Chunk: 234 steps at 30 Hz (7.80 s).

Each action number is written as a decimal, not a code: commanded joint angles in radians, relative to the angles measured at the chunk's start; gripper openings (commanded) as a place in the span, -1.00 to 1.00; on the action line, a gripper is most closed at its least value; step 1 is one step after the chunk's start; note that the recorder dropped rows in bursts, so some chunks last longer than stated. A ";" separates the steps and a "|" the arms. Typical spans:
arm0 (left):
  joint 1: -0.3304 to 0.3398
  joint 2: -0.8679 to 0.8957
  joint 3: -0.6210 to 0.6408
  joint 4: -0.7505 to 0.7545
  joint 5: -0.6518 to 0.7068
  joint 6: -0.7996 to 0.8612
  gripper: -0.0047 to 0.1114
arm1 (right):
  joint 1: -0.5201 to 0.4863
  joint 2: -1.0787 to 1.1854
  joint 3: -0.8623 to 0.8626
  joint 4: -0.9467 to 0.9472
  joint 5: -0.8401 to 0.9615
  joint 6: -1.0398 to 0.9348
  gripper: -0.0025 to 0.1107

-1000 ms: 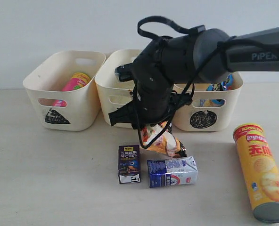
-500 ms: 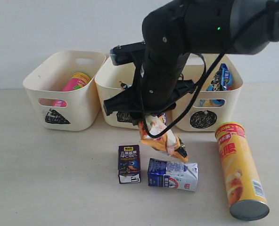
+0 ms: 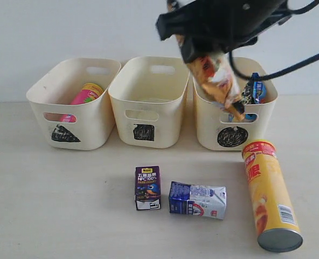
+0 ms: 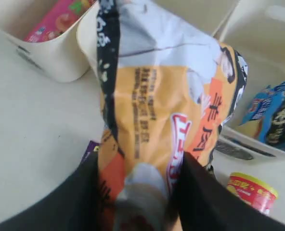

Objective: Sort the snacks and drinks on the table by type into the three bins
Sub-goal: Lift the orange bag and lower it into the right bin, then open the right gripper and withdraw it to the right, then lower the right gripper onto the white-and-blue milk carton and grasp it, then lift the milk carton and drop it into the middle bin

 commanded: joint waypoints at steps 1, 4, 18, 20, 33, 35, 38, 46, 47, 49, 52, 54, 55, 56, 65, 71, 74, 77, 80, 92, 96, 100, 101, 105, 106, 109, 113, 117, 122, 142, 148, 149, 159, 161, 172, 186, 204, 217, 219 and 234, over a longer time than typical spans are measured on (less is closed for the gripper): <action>0.001 0.005 0.002 -0.012 0.000 0.004 -0.84 | -0.197 -0.051 -0.004 0.223 -0.059 -0.187 -0.96; 0.001 0.005 0.002 -0.012 0.000 0.004 -0.84 | -0.360 -0.028 -0.004 0.568 -0.072 -0.408 -0.96; 0.001 0.005 0.002 -0.012 0.000 0.004 -0.84 | -0.583 0.195 -0.004 1.055 -0.282 -0.647 -0.96; 0.001 0.005 0.002 -0.012 0.000 0.004 -0.84 | -0.583 0.218 -0.004 1.055 -0.310 -0.647 -0.96; 0.001 0.005 0.002 -0.012 0.000 0.004 -0.84 | -0.583 0.378 -0.004 1.111 -0.371 -0.647 -0.96; 0.001 0.005 0.002 -0.012 0.000 0.004 -0.84 | -0.583 0.396 -0.004 1.129 -0.373 -0.649 -0.96; 0.001 0.005 0.002 -0.012 0.000 0.004 -0.84 | -0.583 0.424 -0.004 1.169 -0.373 -0.685 -0.96; 0.001 0.005 0.002 -0.012 0.000 0.004 -0.84 | -0.583 0.449 -0.004 1.175 -0.366 -0.701 -0.59; 0.001 0.005 0.002 -0.012 0.000 0.004 -0.84 | -0.583 0.449 -0.004 1.175 -0.366 -0.703 -0.41; 0.001 0.005 0.002 -0.012 0.000 0.004 -0.84 | -0.583 0.449 -0.004 1.175 -0.356 -0.705 -0.01; 0.001 0.005 0.002 -0.012 0.000 0.004 -0.84 | -0.583 0.446 -0.004 1.175 -0.354 -0.711 0.58; 0.001 0.005 0.002 -0.012 0.000 0.004 -0.84 | -0.584 0.435 -0.004 1.175 -0.362 -0.719 0.66; 0.001 0.005 0.002 -0.012 0.000 0.004 -0.84 | -0.584 0.425 -0.004 1.175 -0.367 -0.726 0.66; 0.001 0.005 0.002 -0.012 0.000 0.004 -0.84 | -0.584 0.415 -0.004 1.173 -0.374 -0.729 0.64; 0.001 0.005 0.002 -0.012 0.000 0.004 -0.84 | -0.609 0.278 -0.004 1.069 -0.379 -0.733 -0.07; 0.001 0.005 0.002 -0.012 0.000 0.004 -0.84 | -0.652 0.183 -0.004 0.933 -0.224 -0.723 -0.95; 0.001 0.005 0.002 -0.012 0.000 0.004 -0.84 | -0.653 0.122 0.013 0.841 -0.182 -0.685 -0.96; 0.001 0.005 0.002 -0.012 0.000 0.004 -0.84 | -0.653 0.035 0.085 0.799 -0.189 -0.638 -0.96; 0.001 0.005 0.002 -0.012 0.000 0.004 -0.84 | -0.653 -0.064 0.179 0.778 -0.217 -0.638 -0.96; 0.001 0.005 0.002 -0.012 0.000 0.004 -0.84 | -0.653 -0.405 0.575 0.738 -0.163 -0.640 -0.96; 0.001 0.005 0.002 -0.012 0.000 0.004 -0.84 | -0.653 -0.416 0.612 0.696 -0.057 -0.636 -0.96; 0.001 0.005 0.002 -0.012 0.000 0.004 -0.84 | -0.653 -0.416 0.633 0.600 0.015 -0.578 -0.96; 0.001 0.005 0.002 -0.012 0.000 0.004 -0.84 | -0.653 -0.416 0.639 0.576 0.022 -0.565 -0.96; 0.001 0.005 0.002 -0.012 0.000 0.004 -0.84 | -0.653 -0.416 0.654 0.547 0.058 -0.560 -0.96; 0.001 0.005 0.002 -0.012 0.000 0.004 -0.84 | -0.653 -0.416 0.656 0.545 0.065 -0.560 -0.96; 0.001 0.005 0.002 -0.012 0.000 0.004 -0.84 | -0.653 -0.416 0.658 0.540 0.070 -0.560 -0.96; 0.001 0.005 0.002 -0.012 0.000 0.004 -0.84 | -0.612 -0.414 0.658 0.557 0.069 -0.584 -0.88; 0.001 0.005 0.002 -0.012 0.000 0.004 -0.84 | -0.510 -0.380 0.658 0.571 0.058 -0.599 -0.45; 0.001 0.005 0.002 -0.012 0.000 0.004 -0.84 | -0.399 -0.278 0.633 0.575 0.048 -0.599 0.00; 0.001 0.005 0.002 -0.012 0.000 0.004 -0.84 | -0.087 0.366 0.205 0.322 0.055 -0.831 0.43; 0.001 0.005 0.002 -0.012 0.000 0.004 -0.84 | -0.087 0.456 0.205 0.306 -0.020 -0.853 0.43; 0.001 0.005 0.002 -0.012 0.000 0.004 -0.84 | -0.087 0.470 0.205 0.306 -0.033 -0.853 0.43; 0.001 0.005 0.002 -0.012 0.000 0.004 -0.84 | -0.087 0.496 0.205 0.298 -0.060 -0.854 -0.03; 0.001 0.005 0.002 -0.012 0.000 0.004 -0.84 | -0.087 0.496 0.205 0.298 -0.054 -0.854 -0.29; 0.001 0.005 0.002 -0.012 0.000 0.004 -0.84 | -0.087 0.405 0.163 0.298 0.012 -0.849 -0.96; 0.001 0.005 0.002 -0.012 0.000 0.004 -0.84 | -0.087 0.246 -0.145 0.298 0.058 -0.635 -0.96; 0.001 0.005 0.002 -0.012 0.000 0.004 -0.84 | -0.087 0.440 -0.223 0.318 -0.471 -0.458 -0.96; 0.001 0.005 0.002 -0.012 0.000 0.004 -0.84 | -0.087 0.537 -0.223 0.311 -0.670 -0.464 -0.96; 0.001 0.005 0.002 -0.012 0.000 0.004 -0.84 | -0.087 0.544 -0.223 0.308 -0.674 -0.464 -0.95; 0.001 0.005 0.002 -0.012 0.000 0.004 -0.84 | -0.087 0.543 -0.223 0.307 -0.658 -0.464 0.54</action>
